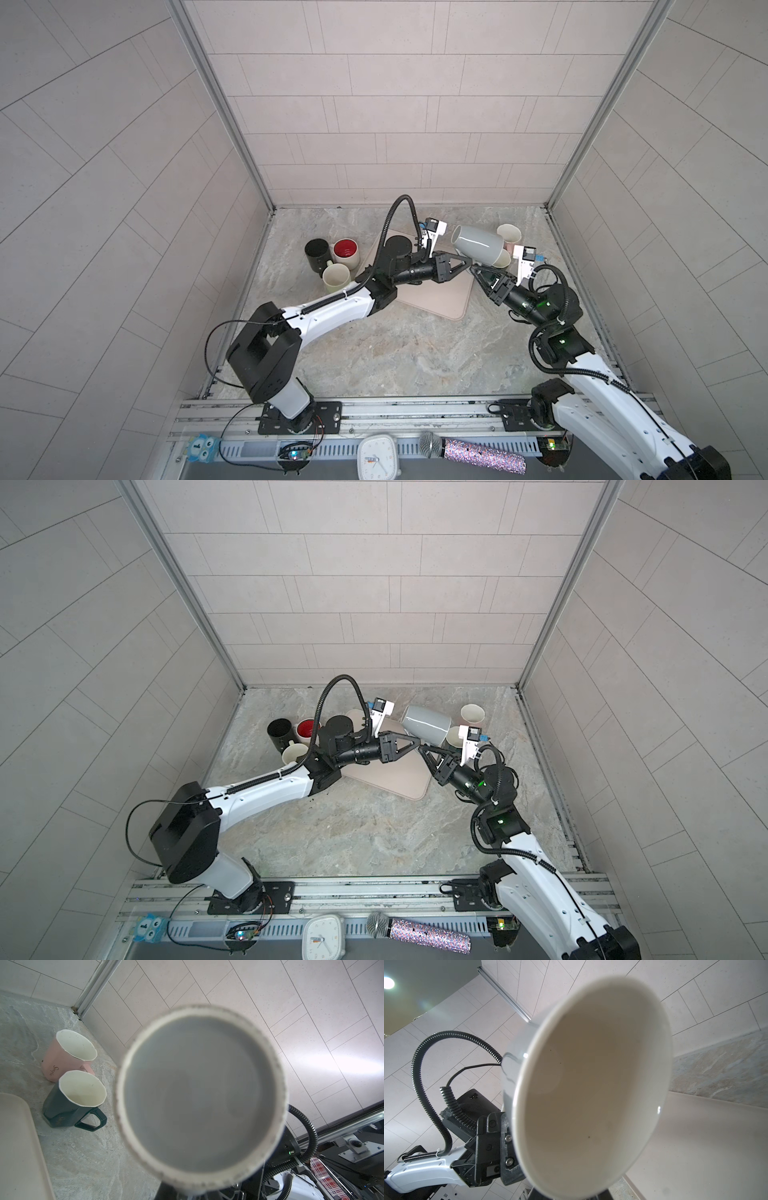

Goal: Turn the mug right side up
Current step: 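Grasp the grey mug's rim with the right gripper beside the left, then carry the grey mug away from the left gripper, rotating it upright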

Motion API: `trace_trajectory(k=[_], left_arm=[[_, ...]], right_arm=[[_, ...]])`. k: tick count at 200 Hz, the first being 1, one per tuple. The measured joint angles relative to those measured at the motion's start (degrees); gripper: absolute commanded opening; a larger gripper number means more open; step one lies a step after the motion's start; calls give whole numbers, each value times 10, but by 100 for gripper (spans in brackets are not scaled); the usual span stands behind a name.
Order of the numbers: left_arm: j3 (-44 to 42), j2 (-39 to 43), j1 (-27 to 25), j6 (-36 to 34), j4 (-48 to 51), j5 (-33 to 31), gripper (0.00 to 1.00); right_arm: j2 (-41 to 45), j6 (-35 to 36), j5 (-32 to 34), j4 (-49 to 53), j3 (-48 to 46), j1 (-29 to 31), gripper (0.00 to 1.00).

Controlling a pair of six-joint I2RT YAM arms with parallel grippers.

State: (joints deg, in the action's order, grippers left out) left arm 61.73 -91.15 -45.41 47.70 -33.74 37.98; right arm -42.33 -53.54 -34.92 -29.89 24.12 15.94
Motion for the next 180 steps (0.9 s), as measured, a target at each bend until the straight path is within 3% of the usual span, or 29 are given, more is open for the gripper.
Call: trace_trajectory(k=[32,68,131,151,170,180], left_arm=[[0,-6,1,0,-11,1,0],[1,-9,7,2,-17,7,0],[5,-10,9,4,-14,12,0],[5,-10,9,4,-13,12,15],[5,-10,8,-4,-6,9,45],[5,-11,8,-3,3,0,56]], right_arm=[[-6,-10,1,-16,-3,-3,25],[-18,-19,2,-40,-3,-7,0],[-21,-18,1,-45,-3,-7,0],[-20,-18,2,-44,-3,-7,0],[-19,-19,2,-42,-3,-6,0],[-16,-20,3,-43,-2,-6,0]])
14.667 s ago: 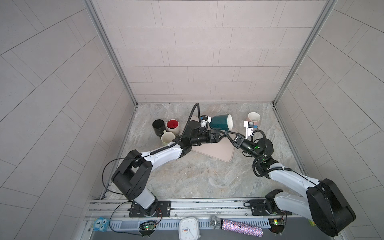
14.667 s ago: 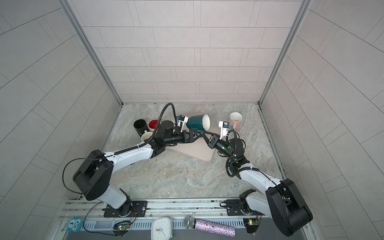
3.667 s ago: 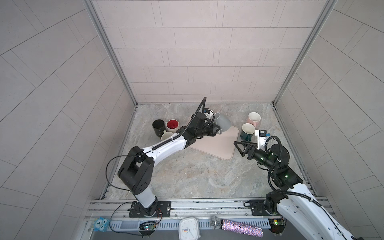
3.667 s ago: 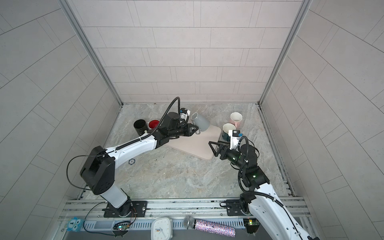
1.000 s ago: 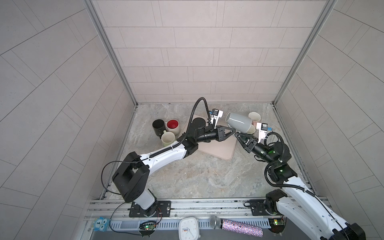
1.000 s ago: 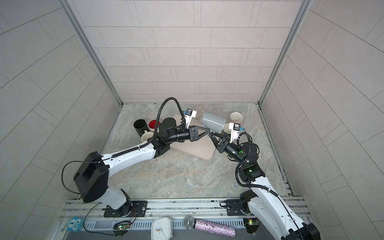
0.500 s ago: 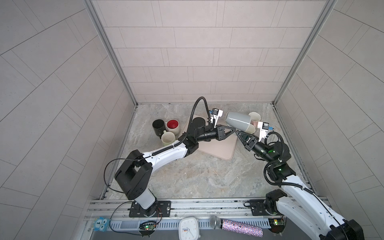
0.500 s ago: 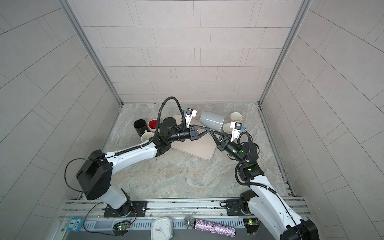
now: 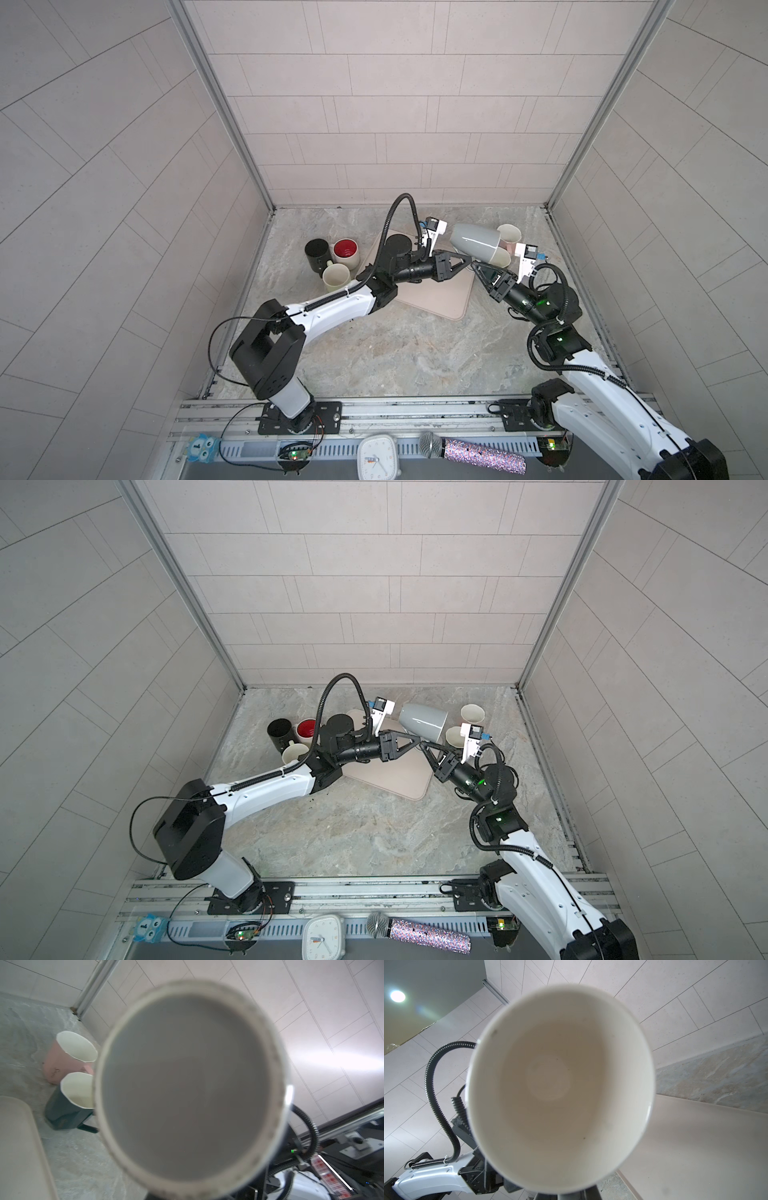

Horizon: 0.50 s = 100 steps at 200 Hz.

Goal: Turn the mug right side up
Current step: 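Carry the grey mug away from the left gripper, rotating it upright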

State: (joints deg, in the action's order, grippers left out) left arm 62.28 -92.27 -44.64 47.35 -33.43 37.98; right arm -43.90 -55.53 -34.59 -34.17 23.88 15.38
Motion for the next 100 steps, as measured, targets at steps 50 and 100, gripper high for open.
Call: trace_trajectory(k=[50,100], left_arm=[[0,-1,3,-6,25,-24,100],[0,-1,1,-5,32,-33,100]], right_arm=[[7,-9,-4,-33,0,3,0],[20,2,13,-5,0,5,0]])
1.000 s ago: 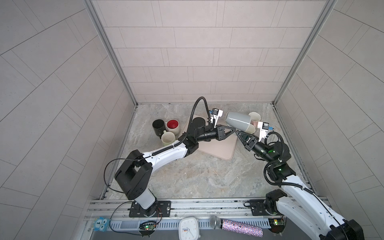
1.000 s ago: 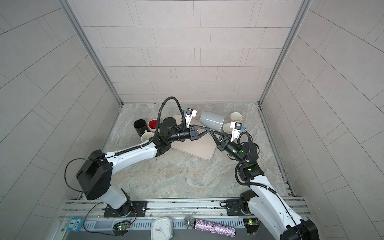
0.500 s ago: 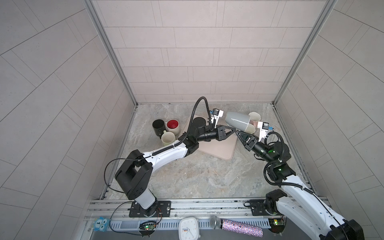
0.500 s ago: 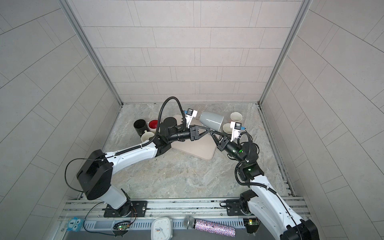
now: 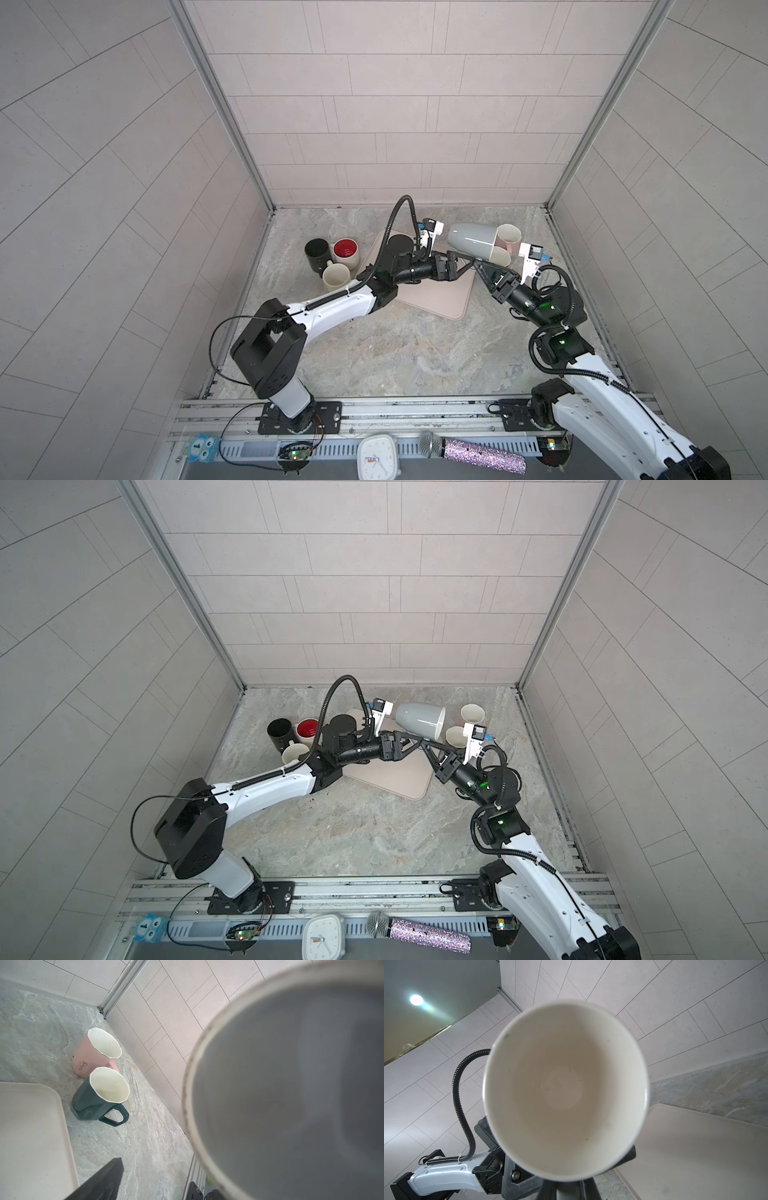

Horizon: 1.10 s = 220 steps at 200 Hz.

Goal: Turn the mug right side up
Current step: 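Carry the grey mug away from the left gripper, rotating it upright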

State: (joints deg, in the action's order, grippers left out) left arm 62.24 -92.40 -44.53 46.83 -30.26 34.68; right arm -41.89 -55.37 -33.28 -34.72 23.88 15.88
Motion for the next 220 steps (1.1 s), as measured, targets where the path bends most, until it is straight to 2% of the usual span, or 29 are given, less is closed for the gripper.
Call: trace_trajectory(k=[60,143,220], left_arm=[[-7,8,0,-4,13,-11,100],[-14,83,-6,-45,33,-35,100],[-44,95,-4,-75,67,-59,100]], right_arm=[[20,22,31,52,0,2,0],[57,91,97,228,12,-2,0],[78,135,140,341,41,-24,0]])
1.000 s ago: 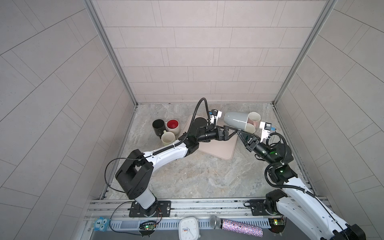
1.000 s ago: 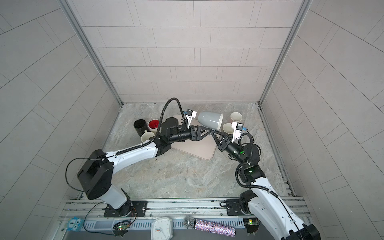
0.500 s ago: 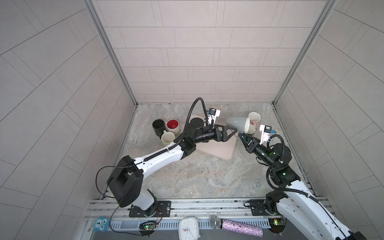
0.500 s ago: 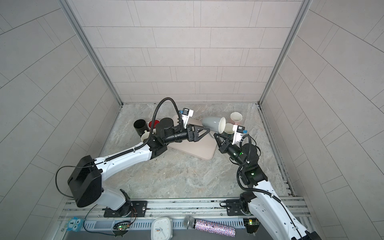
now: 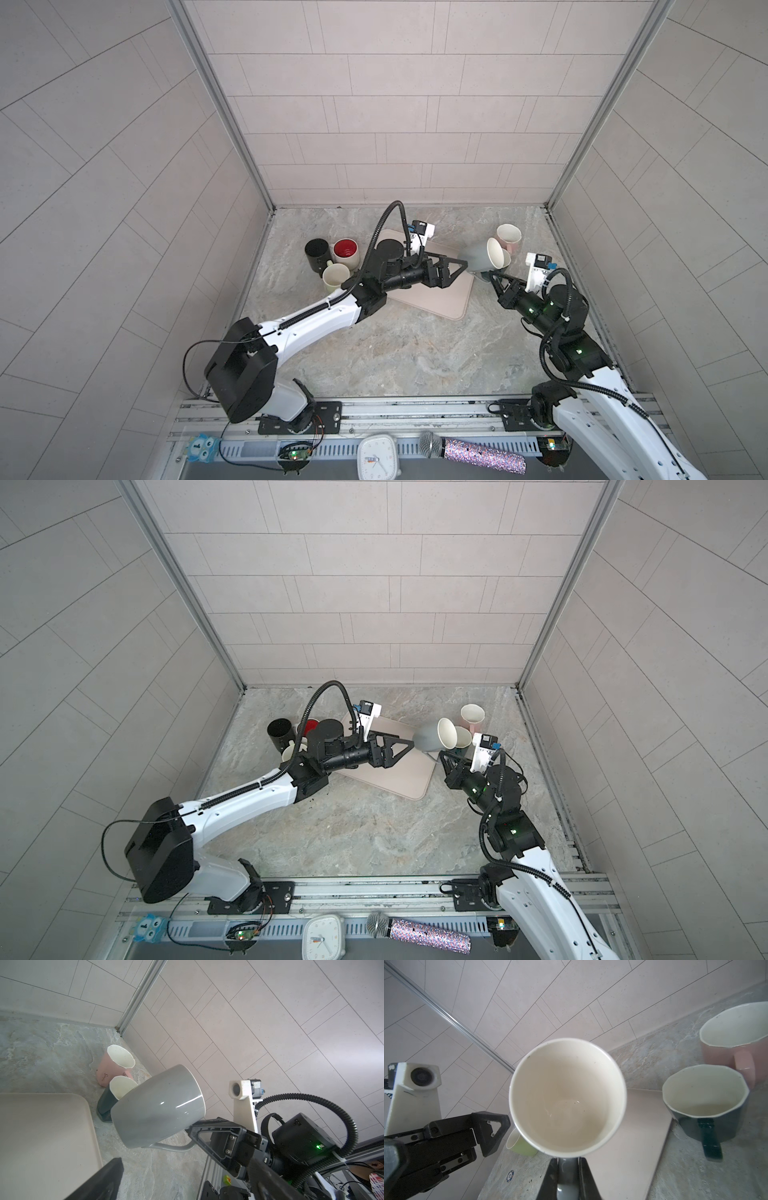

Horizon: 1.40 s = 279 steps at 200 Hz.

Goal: Turn the mug right side up
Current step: 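Carry the grey mug away from the left gripper, rotating it upright, then lower the upright grey mug beside the dark green mug with the right gripper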

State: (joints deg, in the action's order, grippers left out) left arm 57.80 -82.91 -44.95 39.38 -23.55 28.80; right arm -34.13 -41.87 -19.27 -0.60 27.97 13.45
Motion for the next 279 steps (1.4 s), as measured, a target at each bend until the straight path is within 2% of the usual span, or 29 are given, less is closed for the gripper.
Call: trace_trajectory(k=[83,128,173,212,240,279], left_arm=[[-51,31,36,-4,3,-2,100],[-71,31,57,7,-6,4,100],[-75,31,64,17,-25,11,100],[-76,31,71,17,-28,14,100],[-77,28,75,18,-31,18,100],[-79,24,80,33,-44,22,100]], right_arm=[[-53,3,5,45,-18,0,0],[-64,33,16,74,-25,0,0],[-37,83,74,99,-27,0,0],[4,119,144,102,-65,0,0],[14,140,199,112,-86,0,0],[-1,148,240,99,-105,0,0]])
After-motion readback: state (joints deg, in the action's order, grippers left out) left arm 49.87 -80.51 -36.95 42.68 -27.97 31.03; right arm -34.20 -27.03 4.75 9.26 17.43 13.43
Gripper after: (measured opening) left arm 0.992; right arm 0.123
